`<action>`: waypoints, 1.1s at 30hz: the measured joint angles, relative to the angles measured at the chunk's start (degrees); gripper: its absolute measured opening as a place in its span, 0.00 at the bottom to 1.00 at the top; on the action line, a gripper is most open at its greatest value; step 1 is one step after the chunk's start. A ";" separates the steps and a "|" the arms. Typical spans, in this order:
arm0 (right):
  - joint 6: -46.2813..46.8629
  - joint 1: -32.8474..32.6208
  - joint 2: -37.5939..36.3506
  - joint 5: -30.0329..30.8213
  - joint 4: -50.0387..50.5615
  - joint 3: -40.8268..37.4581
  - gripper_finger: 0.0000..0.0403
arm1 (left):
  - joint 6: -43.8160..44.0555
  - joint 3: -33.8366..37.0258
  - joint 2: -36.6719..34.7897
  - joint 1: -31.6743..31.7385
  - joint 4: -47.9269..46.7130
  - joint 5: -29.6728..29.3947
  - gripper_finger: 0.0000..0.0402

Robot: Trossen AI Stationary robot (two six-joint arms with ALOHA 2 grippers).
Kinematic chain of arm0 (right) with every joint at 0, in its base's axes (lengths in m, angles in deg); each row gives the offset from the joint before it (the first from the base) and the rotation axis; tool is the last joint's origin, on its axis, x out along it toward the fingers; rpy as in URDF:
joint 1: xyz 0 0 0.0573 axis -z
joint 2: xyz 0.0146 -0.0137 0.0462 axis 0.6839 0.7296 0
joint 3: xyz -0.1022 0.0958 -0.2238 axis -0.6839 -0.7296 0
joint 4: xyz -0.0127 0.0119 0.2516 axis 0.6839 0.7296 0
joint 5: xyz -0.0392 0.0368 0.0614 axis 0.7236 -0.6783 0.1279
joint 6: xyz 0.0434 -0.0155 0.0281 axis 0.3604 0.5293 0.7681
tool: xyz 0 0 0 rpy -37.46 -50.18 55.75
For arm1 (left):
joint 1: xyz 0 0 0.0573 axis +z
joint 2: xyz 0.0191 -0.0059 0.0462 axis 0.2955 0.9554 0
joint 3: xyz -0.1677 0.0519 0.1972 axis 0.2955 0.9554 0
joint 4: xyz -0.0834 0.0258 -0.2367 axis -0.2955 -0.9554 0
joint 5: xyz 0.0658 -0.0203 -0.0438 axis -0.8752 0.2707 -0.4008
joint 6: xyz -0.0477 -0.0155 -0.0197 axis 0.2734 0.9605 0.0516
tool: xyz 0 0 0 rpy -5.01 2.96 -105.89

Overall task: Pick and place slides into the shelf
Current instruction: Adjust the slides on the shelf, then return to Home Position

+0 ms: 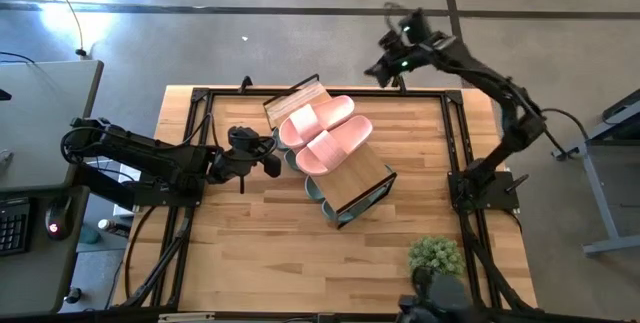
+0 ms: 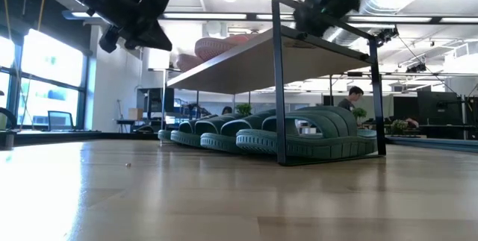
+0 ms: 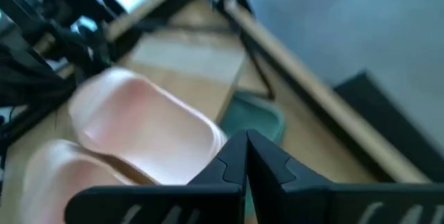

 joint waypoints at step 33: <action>23.04 -16.14 -63.25 -7.13 -33.50 -45.66 0.00 | -44.95 -0.02 -7.72 0.00 37.96 19.03 0.00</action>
